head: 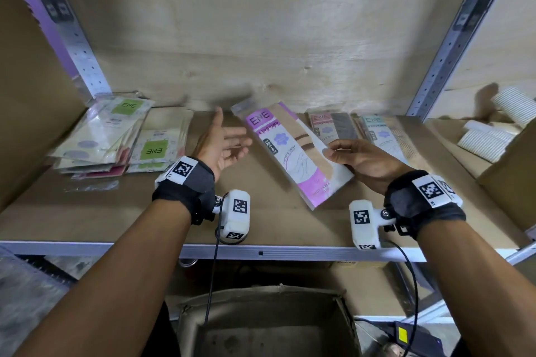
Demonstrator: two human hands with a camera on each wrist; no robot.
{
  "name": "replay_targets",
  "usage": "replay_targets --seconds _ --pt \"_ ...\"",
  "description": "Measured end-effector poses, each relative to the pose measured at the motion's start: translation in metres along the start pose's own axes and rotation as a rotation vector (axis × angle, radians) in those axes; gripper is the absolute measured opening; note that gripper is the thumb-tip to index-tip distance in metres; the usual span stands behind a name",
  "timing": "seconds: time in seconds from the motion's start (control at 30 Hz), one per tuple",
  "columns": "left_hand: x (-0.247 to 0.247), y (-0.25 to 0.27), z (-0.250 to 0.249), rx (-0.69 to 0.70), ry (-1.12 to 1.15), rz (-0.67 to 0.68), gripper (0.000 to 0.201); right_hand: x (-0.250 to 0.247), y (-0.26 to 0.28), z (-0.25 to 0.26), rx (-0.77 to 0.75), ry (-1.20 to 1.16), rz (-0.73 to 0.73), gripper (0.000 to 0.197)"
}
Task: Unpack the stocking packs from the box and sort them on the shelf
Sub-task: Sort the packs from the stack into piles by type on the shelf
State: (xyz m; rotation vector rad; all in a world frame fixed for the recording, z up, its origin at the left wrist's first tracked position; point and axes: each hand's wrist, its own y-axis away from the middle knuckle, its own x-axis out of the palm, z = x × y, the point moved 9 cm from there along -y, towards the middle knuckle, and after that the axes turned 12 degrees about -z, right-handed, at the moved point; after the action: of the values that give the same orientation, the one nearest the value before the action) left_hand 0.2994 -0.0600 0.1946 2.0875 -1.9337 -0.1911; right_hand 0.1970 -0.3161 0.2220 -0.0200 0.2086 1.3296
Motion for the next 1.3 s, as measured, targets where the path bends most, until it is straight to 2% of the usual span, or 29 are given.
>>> replay_targets --seconds 0.07,0.13,0.23,0.3,0.53,0.63,0.8,1.0,1.13,1.3 --pt "0.012 0.009 0.01 -0.018 -0.11 0.09 0.065 0.002 -0.002 0.001 0.018 -0.065 -0.039 0.013" --pt "0.029 0.022 0.018 -0.001 -0.22 0.196 0.052 0.002 -0.006 0.0 0.046 -0.135 -0.097 0.021" --pt "0.056 0.041 0.02 0.097 -0.281 0.362 0.032 0.003 -0.01 0.0 0.035 -0.153 -0.14 0.024" --pt "0.068 0.05 0.017 0.164 -0.281 0.413 0.029 0.001 -0.01 0.0 0.019 -0.164 -0.16 0.026" --pt "0.107 0.055 0.002 0.29 -0.318 0.334 0.032 -0.046 -0.014 -0.005 -0.051 -0.101 -0.323 0.028" --pt "0.136 0.057 0.004 0.309 -0.338 0.303 0.035 -0.075 -0.016 -0.006 -0.093 -0.093 -0.361 0.043" --pt "0.197 0.061 0.009 0.344 -0.354 0.276 0.031 -0.138 -0.02 -0.006 -0.183 0.104 -0.486 0.046" --pt "0.262 0.073 0.012 0.397 -0.478 0.284 0.038 -0.209 -0.018 -0.024 -0.14 0.244 -0.69 0.053" --pt "0.29 0.078 0.018 0.437 -0.659 0.275 0.03 -0.231 -0.019 -0.035 -0.092 0.38 -0.674 0.042" --pt "0.308 0.078 0.025 0.464 -0.923 0.251 0.041 -0.231 -0.024 -0.052 0.002 0.447 -0.592 0.049"
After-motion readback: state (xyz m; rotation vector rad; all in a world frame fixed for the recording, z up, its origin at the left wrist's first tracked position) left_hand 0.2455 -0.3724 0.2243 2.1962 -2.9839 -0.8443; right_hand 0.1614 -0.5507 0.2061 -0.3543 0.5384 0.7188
